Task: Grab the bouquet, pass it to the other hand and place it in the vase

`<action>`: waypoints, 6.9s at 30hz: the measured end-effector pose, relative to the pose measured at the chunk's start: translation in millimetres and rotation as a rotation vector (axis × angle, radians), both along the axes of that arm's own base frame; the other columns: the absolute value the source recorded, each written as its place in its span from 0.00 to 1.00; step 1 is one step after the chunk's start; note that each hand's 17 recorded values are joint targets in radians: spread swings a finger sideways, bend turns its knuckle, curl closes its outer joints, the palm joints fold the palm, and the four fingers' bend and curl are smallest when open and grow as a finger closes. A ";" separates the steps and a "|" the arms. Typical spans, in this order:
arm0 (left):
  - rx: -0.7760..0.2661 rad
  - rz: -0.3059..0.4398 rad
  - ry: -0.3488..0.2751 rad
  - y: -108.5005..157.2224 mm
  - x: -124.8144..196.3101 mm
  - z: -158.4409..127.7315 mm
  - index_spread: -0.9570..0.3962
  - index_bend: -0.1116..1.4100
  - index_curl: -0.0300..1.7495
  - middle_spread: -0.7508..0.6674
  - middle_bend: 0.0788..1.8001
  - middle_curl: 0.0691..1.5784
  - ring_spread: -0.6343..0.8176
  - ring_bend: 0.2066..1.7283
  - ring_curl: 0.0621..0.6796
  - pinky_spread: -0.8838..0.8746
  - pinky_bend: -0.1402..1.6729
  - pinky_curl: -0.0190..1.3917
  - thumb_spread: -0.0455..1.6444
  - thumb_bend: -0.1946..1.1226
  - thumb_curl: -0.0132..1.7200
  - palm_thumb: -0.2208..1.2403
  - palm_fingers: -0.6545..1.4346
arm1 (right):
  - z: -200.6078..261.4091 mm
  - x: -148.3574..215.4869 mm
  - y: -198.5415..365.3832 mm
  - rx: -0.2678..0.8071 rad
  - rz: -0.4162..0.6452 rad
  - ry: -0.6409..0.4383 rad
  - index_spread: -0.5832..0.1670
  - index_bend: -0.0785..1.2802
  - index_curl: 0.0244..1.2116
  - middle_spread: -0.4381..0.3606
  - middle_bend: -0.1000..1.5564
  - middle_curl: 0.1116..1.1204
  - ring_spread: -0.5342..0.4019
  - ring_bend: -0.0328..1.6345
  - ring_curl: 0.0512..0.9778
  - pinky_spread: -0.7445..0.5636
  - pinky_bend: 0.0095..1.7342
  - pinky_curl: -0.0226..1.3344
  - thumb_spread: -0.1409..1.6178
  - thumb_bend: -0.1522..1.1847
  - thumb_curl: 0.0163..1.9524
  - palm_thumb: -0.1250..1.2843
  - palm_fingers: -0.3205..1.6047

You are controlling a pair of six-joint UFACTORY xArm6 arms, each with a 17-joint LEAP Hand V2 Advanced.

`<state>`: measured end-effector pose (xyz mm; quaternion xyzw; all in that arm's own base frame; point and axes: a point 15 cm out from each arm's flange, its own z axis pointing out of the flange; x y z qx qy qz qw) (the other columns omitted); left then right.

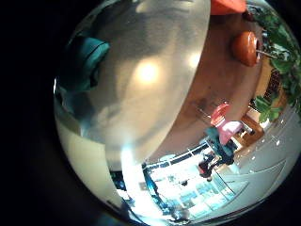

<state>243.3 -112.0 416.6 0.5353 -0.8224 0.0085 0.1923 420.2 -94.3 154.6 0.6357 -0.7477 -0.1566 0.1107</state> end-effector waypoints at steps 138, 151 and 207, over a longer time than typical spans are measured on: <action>-1.006 0.217 -0.360 9.1 97.1 215.9 0.28 0.76 0.56 0.25 0.74 0.47 0.19 0.86 0.83 0.17 0.74 0.70 0.58 0.14 0.50 0.77 0.86 | 228.8 -66.6 212.2 1.141 0.059 -0.649 0.27 0.26 0.37 0.53 0.38 0.29 0.63 0.50 0.31 0.81 0.40 0.42 0.64 0.08 0.32 0.51 0.14; -1.017 0.260 -0.347 11.2 100.1 178.2 0.28 0.76 0.56 0.25 0.75 0.45 0.19 0.87 0.82 0.16 0.70 0.78 0.59 0.14 0.55 0.77 0.86 | 224.9 -62.7 201.7 1.132 0.025 -0.658 0.28 0.18 0.29 0.60 0.28 0.23 0.75 0.41 0.22 0.87 0.34 0.33 0.66 0.09 0.26 0.48 0.20; -1.156 0.487 -0.318 53.2 105.9 68.3 0.63 0.25 0.43 0.67 0.32 0.25 0.58 0.51 0.46 0.44 0.26 0.71 0.58 0.07 0.39 0.33 0.12 | 203.3 -56.3 198.8 1.160 0.016 -0.616 0.28 0.19 0.23 0.57 0.20 0.23 0.72 0.34 0.17 0.86 0.27 0.22 0.66 0.09 0.23 0.52 0.29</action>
